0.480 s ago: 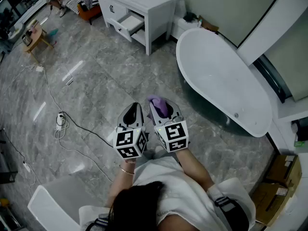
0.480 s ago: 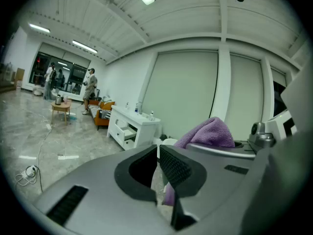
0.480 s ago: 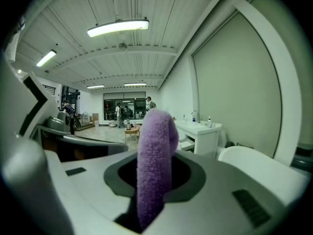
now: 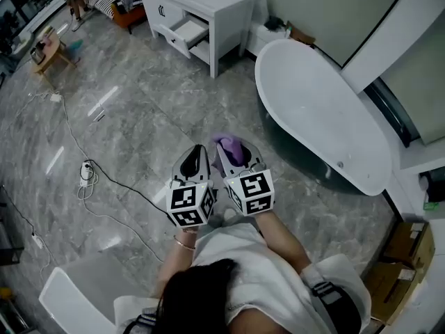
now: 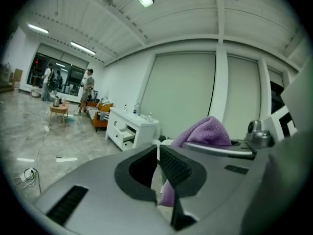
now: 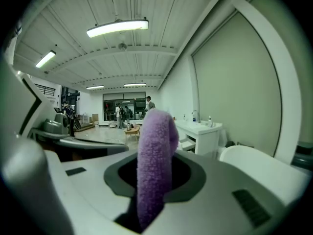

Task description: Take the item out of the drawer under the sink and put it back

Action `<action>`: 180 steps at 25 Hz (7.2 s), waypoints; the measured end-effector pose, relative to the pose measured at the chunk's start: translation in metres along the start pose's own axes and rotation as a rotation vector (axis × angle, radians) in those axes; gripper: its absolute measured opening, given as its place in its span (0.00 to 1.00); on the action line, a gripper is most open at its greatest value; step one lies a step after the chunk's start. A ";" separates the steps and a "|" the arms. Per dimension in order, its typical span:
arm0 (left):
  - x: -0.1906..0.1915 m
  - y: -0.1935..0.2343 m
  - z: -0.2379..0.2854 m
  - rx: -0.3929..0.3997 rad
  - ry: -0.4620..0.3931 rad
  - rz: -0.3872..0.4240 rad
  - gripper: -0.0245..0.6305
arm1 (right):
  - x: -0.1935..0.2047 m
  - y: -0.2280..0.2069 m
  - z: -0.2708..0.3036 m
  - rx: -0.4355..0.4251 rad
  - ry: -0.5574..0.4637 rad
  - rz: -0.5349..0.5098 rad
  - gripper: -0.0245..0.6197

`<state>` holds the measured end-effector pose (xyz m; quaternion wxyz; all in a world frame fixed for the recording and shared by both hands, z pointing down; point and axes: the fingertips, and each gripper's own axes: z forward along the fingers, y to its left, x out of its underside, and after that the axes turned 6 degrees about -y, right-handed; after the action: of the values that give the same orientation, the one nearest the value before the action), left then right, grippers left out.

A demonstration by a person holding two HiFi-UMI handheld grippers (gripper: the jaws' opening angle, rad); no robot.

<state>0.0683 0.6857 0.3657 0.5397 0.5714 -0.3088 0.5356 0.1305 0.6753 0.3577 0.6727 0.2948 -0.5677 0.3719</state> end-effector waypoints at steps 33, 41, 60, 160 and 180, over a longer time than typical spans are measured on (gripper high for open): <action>-0.009 0.081 0.018 0.045 0.029 -0.072 0.05 | -0.007 0.038 0.066 0.059 -0.025 -0.020 0.20; -0.016 0.095 0.060 -0.019 0.001 -0.010 0.05 | -0.010 0.005 0.104 0.042 -0.025 -0.021 0.20; -0.039 0.070 0.226 -0.027 0.021 -0.035 0.05 | -0.023 -0.122 0.211 -0.031 0.032 -0.019 0.20; -0.106 0.278 0.563 0.019 0.130 -0.019 0.05 | -0.050 -0.229 0.576 0.017 0.123 0.003 0.20; -0.108 0.301 0.649 -0.047 0.147 -0.027 0.05 | -0.052 -0.281 0.665 -0.054 0.123 0.017 0.20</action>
<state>-0.0565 -0.0216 0.4510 0.5813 0.5217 -0.2732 0.5615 -0.0009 -0.0327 0.4345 0.7110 0.2483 -0.5374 0.3795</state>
